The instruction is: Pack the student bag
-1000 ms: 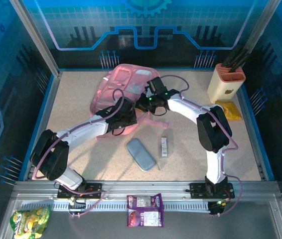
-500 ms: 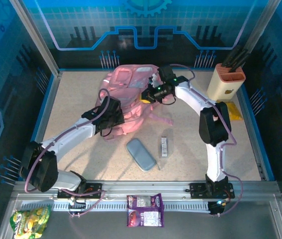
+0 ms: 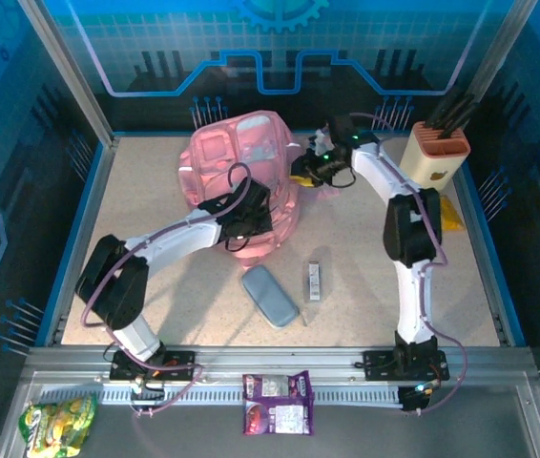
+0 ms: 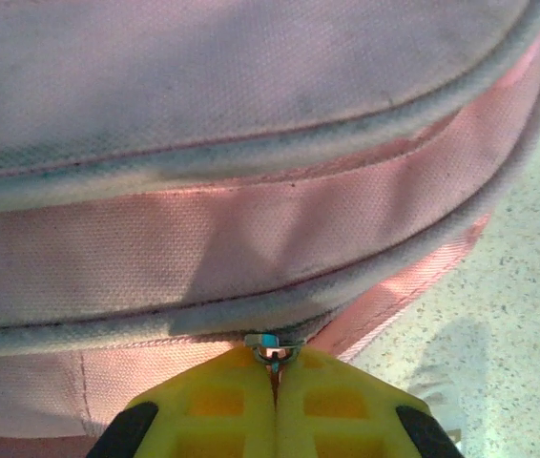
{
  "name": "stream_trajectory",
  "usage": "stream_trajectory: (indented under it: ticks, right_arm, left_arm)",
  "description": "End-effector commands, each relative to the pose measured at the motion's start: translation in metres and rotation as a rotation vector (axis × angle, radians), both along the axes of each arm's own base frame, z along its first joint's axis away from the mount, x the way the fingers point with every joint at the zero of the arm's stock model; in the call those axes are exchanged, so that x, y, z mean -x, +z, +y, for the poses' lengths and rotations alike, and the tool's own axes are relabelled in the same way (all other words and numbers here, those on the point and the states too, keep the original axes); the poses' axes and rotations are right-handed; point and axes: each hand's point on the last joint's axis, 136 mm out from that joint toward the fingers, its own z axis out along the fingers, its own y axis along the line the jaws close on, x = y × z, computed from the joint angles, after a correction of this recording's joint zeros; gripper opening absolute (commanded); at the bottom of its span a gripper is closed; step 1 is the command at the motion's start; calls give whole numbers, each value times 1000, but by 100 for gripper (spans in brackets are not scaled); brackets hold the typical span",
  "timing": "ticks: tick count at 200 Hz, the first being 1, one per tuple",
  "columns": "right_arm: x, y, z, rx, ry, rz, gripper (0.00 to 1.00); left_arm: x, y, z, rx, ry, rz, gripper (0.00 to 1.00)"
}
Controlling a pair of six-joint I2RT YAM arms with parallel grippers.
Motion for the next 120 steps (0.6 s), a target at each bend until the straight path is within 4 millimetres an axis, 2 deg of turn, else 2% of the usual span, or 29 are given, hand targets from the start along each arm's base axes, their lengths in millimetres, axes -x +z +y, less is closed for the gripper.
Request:
stream_trajectory:
  ticks: [1,22,38,75,94,120]
  right_arm:
    - [19,38,7,-99,-39,-90,38]
    - [41,37,22,-209,-66,-41,40]
    - [49,37,36,-259,-80,-9,40]
    - [46,12,61,-230,-127,28,42]
    - [45,3,58,-184,-159,29,46]
    - [57,-4,48,-126,-192,18,50]
  left_arm:
    - [-1,5,-1,2,39,35,0]
    - [-1,7,-4,-1,35,33,0]
    - [-1,8,-8,16,26,31,0]
    - [2,7,-13,26,16,43,0]
    - [4,10,-13,30,9,41,0]
    - [5,12,-10,11,10,39,0]
